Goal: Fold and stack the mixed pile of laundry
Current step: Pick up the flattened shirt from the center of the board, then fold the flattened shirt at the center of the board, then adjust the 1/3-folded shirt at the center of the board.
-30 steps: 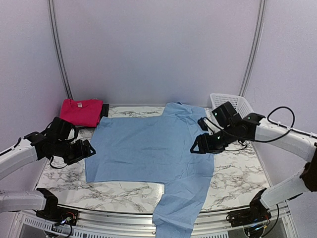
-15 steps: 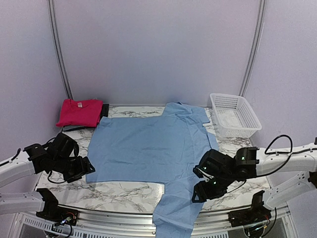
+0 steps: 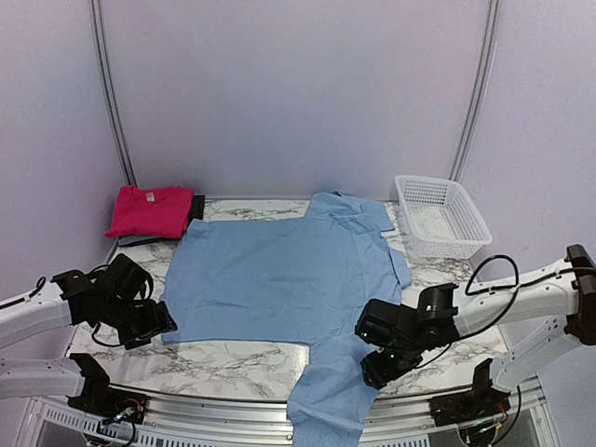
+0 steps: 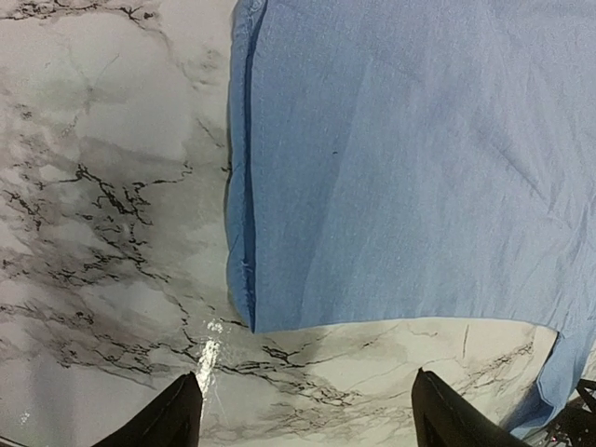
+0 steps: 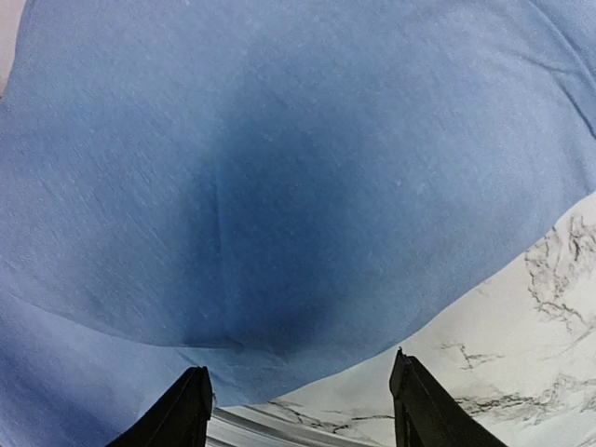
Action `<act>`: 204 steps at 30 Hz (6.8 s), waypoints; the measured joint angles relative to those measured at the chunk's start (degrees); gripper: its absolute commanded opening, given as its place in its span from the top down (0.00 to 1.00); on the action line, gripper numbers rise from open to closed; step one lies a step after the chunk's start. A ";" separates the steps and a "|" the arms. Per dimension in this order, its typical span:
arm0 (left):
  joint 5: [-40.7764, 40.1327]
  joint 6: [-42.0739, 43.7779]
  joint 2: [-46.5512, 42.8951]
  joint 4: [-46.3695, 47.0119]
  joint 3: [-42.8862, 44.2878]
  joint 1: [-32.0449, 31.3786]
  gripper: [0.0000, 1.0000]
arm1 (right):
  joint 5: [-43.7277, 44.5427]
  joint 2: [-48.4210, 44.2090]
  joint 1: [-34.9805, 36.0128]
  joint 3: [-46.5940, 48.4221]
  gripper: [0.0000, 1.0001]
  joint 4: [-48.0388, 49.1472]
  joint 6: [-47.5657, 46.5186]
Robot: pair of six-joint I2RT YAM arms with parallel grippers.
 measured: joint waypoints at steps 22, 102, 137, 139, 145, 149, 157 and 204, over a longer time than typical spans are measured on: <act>-1.38 -8.07 0.94 0.02 -2.12 0.00 0.27 | 1.79 5.07 0.00 0.83 1.00 -0.52 -10.32; -4.68 14.36 37.18 5.20 31.23 12.20 0.43 | -10.43 13.05 -44.52 29.88 0.67 -0.76 -36.33; 3.32 23.76 26.62 13.86 10.67 9.07 0.01 | -22.34 7.15 -36.35 3.52 0.59 15.06 -21.97; 2.23 24.50 24.13 12.28 12.20 7.34 0.01 | -21.59 5.35 -36.35 5.44 0.59 13.46 -22.27; -0.04 28.17 17.18 12.50 20.63 -12.96 0.01 | -20.96 1.53 -36.70 10.27 0.54 10.03 -24.28; -0.13 33.51 20.48 14.21 25.59 -26.47 0.01 | -22.01 -0.57 -39.26 10.32 0.53 8.55 -25.57; 0.11 47.63 45.94 15.56 43.76 -42.07 0.16 | -23.21 -0.72 -42.73 10.32 0.53 7.80 -27.26; 23.87 51.78 53.29 22.71 49.22 -15.43 1.00 | -32.61 -0.44 -43.39 17.88 0.52 13.84 -31.91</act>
